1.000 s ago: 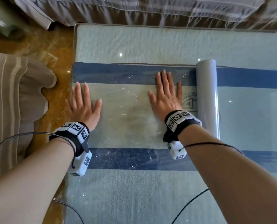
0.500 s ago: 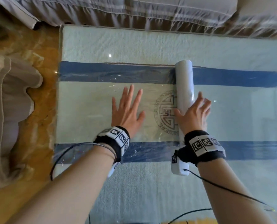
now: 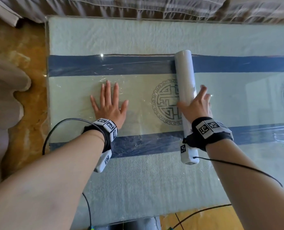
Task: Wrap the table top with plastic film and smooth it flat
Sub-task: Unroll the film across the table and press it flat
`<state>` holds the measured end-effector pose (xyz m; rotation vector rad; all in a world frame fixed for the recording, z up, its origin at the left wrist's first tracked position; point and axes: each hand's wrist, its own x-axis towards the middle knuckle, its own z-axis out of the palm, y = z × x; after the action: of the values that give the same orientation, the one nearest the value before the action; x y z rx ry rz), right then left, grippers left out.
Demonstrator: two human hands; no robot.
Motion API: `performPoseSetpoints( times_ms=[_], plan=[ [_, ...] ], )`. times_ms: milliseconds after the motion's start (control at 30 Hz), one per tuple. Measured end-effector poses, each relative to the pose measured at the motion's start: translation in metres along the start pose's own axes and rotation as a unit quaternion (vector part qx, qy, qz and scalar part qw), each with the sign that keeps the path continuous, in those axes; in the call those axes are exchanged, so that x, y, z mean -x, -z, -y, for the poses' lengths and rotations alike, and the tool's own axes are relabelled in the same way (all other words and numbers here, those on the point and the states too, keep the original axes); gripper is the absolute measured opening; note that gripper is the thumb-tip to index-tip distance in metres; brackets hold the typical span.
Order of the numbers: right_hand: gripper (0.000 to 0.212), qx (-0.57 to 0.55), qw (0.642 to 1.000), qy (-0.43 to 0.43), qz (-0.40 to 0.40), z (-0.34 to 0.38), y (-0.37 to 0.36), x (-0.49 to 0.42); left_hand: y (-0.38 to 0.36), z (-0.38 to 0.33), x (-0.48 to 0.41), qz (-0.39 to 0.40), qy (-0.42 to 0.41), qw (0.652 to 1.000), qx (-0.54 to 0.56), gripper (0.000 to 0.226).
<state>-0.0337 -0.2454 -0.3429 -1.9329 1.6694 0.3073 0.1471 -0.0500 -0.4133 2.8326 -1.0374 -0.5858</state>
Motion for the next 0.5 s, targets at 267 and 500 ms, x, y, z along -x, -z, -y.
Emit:
performPoseSetpoints(
  times_ms=[267, 500],
  plan=[
    [0.055, 0.289, 0.915, 0.281, 0.015, 0.024, -0.008, -0.023, 0.0, 0.019, 0.019, 0.021, 0.022, 1.0, -0.009, 0.065],
    [0.053, 0.256, 0.945, 0.2, -0.033, -0.007, -0.004, 0.001, 0.0, 0.046, 0.021, 0.055, -0.001, 0.998, -0.022, 0.066]
  ],
)
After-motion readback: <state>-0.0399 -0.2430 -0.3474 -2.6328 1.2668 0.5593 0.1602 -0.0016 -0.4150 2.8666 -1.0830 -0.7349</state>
